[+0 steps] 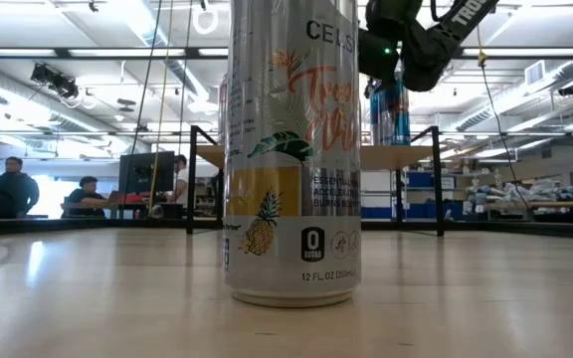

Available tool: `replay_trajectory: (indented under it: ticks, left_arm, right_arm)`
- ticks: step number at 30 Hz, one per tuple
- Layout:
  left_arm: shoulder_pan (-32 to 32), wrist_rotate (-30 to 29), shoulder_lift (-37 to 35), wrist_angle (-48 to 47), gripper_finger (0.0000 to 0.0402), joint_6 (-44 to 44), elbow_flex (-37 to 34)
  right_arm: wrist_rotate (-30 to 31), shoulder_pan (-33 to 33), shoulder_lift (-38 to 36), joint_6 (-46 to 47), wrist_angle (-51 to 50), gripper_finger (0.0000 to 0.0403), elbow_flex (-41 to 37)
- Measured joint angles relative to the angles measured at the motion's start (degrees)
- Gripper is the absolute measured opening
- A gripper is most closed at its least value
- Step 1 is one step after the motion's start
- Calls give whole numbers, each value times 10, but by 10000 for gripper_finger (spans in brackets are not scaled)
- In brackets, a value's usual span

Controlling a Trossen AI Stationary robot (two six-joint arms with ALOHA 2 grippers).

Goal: Place canned beverage on shelf
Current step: Put the red soda can aligned with the other red soda can on the shelf

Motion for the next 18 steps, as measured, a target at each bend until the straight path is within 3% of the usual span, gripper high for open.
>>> replay_trajectory:
  ticks: [3, 6, 11, 18]
  left_arm:
    - [0, 0, 0, 0, 394, 1, 0]
    - [0, 0, 0, 0, 394, 2, 0]
    - [0, 0, 0, 0, 394, 13, 0]
    - [0, 0, 0, 0, 394, 26, 0]
  right_arm:
    - [-14, 4, 0, -22, -49, 348, 26]
    - [-13, 4, 0, -41, -162, 348, 63]
    - [35, 4, 0, -65, -340, 348, 129]
    - [85, 4, 0, -121, -436, 348, 178]
